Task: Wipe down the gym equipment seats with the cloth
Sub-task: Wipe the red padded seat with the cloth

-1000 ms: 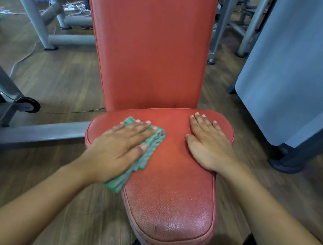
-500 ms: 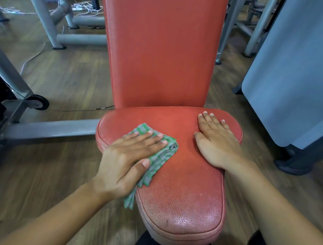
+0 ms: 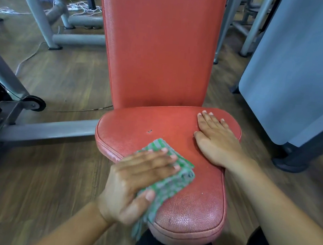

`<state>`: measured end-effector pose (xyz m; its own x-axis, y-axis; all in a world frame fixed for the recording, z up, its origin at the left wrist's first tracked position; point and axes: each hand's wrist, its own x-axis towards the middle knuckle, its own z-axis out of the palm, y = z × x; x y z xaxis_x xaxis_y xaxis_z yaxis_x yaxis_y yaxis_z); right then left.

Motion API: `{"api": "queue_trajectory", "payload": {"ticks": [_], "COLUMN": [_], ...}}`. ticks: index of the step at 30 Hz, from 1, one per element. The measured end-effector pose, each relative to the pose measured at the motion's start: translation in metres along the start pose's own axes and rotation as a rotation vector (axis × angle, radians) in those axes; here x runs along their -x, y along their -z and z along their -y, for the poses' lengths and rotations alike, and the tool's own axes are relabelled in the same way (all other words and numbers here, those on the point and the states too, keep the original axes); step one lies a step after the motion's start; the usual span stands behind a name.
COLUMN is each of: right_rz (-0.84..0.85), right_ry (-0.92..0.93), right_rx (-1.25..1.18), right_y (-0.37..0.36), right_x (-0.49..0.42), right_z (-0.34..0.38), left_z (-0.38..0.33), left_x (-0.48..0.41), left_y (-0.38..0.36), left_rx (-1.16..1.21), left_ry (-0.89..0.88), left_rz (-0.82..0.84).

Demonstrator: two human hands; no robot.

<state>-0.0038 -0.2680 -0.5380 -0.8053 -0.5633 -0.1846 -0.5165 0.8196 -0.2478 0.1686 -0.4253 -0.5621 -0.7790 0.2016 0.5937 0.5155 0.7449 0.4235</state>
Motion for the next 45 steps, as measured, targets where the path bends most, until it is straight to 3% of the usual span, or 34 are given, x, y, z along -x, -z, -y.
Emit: {"api": "queue_trajectory", "payload": {"ticks": [3, 7, 12, 17, 22, 28, 32, 37, 41, 45], "right_rz": [-0.006, -0.004, -0.005, -0.011, -0.014, -0.015, -0.015, -0.015, -0.01, -0.014], "right_ry": [0.006, 0.009, -0.001, 0.002, 0.004, -0.001, 0.0, 0.006, 0.002, 0.003], "right_rx": [0.0, -0.006, -0.002, 0.0, -0.004, -0.003, -0.003, -0.014, -0.012, -0.011], "right_y": [0.0, 0.0, 0.0, 0.002, 0.0, 0.001, 0.001, 0.002, 0.001, 0.002], "right_x": [0.001, 0.0, 0.001, 0.001, 0.0, 0.001, 0.001, 0.001, 0.001, 0.001], "right_z": [0.0, -0.001, 0.001, 0.001, 0.0, 0.001, 0.002, 0.0, 0.001, 0.001], "left_z": [0.035, 0.076, 0.099, 0.083, 0.076, 0.106, 0.086, 0.066, 0.091, 0.096], "left_x": [-0.005, -0.029, -0.08, -0.106, -0.068, -0.097, -0.116, -0.075, -0.074, -0.107], "left_y": [0.017, 0.033, 0.01, -0.022, 0.012, -0.002, -0.031, -0.001, 0.018, -0.016], "left_rx": [-0.128, -0.417, -0.511, -0.434, -0.378, -0.503, -0.423, -0.347, -0.497, -0.501], "left_ry": [0.118, 0.415, 0.637, 0.581, 0.418, 0.643, 0.582, 0.431, 0.576, 0.658], "left_rz": [0.117, 0.329, 0.532, 0.598, 0.644, 0.603, 0.613, 0.632, 0.638, 0.603]}}
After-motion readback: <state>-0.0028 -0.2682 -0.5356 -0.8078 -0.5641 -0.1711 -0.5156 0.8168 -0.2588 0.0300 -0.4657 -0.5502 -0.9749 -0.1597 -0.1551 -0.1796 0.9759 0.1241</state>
